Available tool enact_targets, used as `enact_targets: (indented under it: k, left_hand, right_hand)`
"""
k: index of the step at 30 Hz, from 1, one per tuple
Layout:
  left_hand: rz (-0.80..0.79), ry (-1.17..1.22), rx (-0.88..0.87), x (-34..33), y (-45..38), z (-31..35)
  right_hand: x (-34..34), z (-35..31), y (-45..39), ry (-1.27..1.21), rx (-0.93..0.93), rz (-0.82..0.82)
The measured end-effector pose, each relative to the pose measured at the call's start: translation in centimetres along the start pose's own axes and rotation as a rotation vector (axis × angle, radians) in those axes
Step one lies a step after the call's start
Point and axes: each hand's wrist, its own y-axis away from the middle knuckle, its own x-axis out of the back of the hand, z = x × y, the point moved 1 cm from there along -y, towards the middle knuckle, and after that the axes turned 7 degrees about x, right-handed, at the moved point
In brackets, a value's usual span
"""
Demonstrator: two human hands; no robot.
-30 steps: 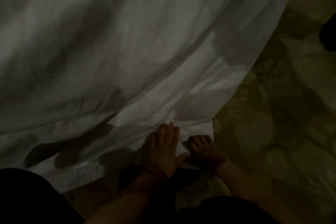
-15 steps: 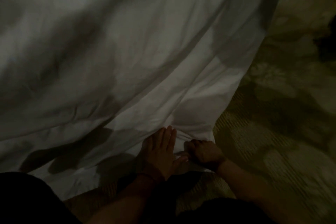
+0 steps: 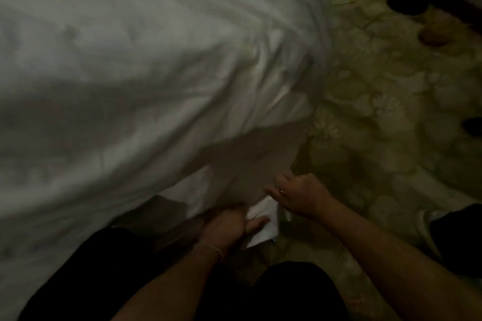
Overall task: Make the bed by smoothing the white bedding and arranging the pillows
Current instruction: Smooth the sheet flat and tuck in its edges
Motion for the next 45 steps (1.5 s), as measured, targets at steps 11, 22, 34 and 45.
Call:
enact_targets:
  k: [11, 22, 34, 45]
  left_hand:
    - [0.161, -0.056, 0.011, 27.4, 12.0, 8.5]
    - [0.210, -0.207, -0.016, 53.4, 16.9, 18.1]
    - [0.490, 0.316, 0.235, 61.5, 20.4, 17.9]
    - [0.695, -0.018, 0.509, 60.1, 23.5, 7.9]
  right_hand:
    - [25.0, -9.3, -7.0, -0.296, -0.340, 0.007]
    - [49.7, -12.9, -22.2, -0.015, -0.646, 0.067]
    - [60.5, -3.8, -33.2, -0.143, -0.305, -0.155]
    - [65.1, 8.6, -37.3, 0.300, -0.208, -0.191]
